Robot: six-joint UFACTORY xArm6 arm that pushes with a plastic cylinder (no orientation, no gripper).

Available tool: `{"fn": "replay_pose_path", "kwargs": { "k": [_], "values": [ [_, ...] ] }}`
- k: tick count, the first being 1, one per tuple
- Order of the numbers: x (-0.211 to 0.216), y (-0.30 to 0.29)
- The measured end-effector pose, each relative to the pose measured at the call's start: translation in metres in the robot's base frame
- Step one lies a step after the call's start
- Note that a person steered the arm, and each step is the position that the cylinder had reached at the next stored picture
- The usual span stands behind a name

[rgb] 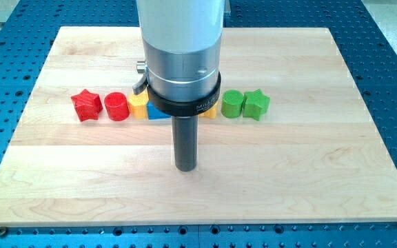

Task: Move the blue triangle above the blue cube

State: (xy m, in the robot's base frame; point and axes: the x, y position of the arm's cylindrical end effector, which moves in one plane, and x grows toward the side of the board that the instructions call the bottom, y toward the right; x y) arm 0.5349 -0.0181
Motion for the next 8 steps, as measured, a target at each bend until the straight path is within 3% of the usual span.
{"fn": "replay_pose_path", "kwargs": {
  "k": [1,2,3,6,8],
  "values": [
    [-0.001,-0.022],
    [-0.001,-0.102],
    [-0.001,-0.126],
    [-0.001,-0.133],
    [-0.03,-0.139]
  ]
}}
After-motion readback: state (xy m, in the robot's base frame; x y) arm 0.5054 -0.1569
